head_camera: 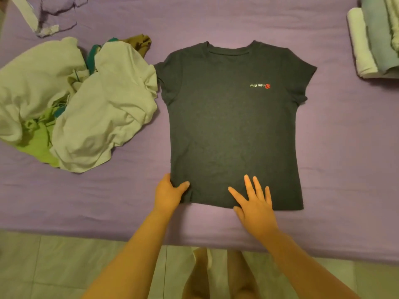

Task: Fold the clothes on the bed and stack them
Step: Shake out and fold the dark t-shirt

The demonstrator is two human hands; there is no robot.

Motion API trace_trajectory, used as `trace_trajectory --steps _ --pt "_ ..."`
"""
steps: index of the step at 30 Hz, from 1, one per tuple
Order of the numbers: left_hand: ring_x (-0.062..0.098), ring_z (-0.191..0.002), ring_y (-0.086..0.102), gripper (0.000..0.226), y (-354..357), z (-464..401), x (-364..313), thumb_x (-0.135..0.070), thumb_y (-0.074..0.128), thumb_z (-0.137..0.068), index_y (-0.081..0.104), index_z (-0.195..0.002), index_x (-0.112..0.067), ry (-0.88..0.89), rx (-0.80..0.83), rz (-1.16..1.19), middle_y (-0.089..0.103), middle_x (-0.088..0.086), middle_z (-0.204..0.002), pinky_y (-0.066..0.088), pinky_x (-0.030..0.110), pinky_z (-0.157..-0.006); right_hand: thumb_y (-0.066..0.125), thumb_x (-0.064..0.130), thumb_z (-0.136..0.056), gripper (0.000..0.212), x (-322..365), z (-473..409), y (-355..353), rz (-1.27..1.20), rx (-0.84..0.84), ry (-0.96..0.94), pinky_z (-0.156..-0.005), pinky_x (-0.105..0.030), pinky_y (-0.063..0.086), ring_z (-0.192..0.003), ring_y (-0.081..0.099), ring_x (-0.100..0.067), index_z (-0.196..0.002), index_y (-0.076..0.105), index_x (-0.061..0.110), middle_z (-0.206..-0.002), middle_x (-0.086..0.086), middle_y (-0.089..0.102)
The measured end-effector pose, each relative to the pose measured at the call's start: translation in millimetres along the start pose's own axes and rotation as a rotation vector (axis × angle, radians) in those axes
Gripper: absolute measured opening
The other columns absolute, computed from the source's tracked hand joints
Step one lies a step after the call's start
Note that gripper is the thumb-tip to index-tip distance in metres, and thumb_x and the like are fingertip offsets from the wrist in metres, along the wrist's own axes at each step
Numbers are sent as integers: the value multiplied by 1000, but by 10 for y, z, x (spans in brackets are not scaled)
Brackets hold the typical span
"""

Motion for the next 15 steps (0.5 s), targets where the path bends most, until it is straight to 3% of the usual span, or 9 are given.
trace_trajectory --steps 2,5,8,10,13,15 --pt "21 -97 64 41 11 80 10 -16 71 -84 59 -122 -7 -42 155 209 65 10 -120 54 27 -79 87 30 -60 67 60 14 -43 -46 -44 10 -93 -62 39 -127 44 -43 -123 63 28 -139 -19 49" --pt "8 -92 63 29 27 244 17 -12 70 -84 62 -113 -15 -6 298 248 65 3 -116 52 13 -70 60 23 -90 59 180 48 -74 -121 -26 -25 -113 -55 15 -145 10 -34 -144 37 28 -157 -11 18" --pt "16 -90 66 24 -23 275 77 -7 62 -90 60 -113 -12 -86 212 550 69 6 -107 57 24 -78 46 25 -97 59 245 85 -82 -174 29 -41 -116 -48 4 -146 -6 -27 -150 20 29 -160 -3 3" --pt "18 -74 70 16 -28 287 135 -5 54 -94 58 -109 -8 -203 161 767 70 7 -79 58 32 -76 48 29 -96 63 252 99 -83 -189 59 -18 -116 -48 5 -146 -6 -26 -150 16 29 -160 -1 2" --pt "17 -53 67 10 -82 290 291 -1 49 -94 52 -103 3 -355 45 835 55 3 -45 58 37 -66 48 38 -96 67 283 107 -84 -155 98 -5 -116 -49 6 -146 -7 -26 -151 11 30 -160 -1 0" --pt "17 -47 63 14 -122 287 370 0 50 -92 50 -106 3 -387 -18 763 53 4 -44 59 33 -59 45 41 -97 66 299 105 -87 -106 113 2 -116 -49 7 -146 -8 -27 -151 10 31 -160 -1 -1"
Point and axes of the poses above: each hand's wrist, its own z-axis away from the middle knuckle, its own y-axis out of the palm, x = y × z, the point moved 6 cm from there along -z, towards the middle knuckle
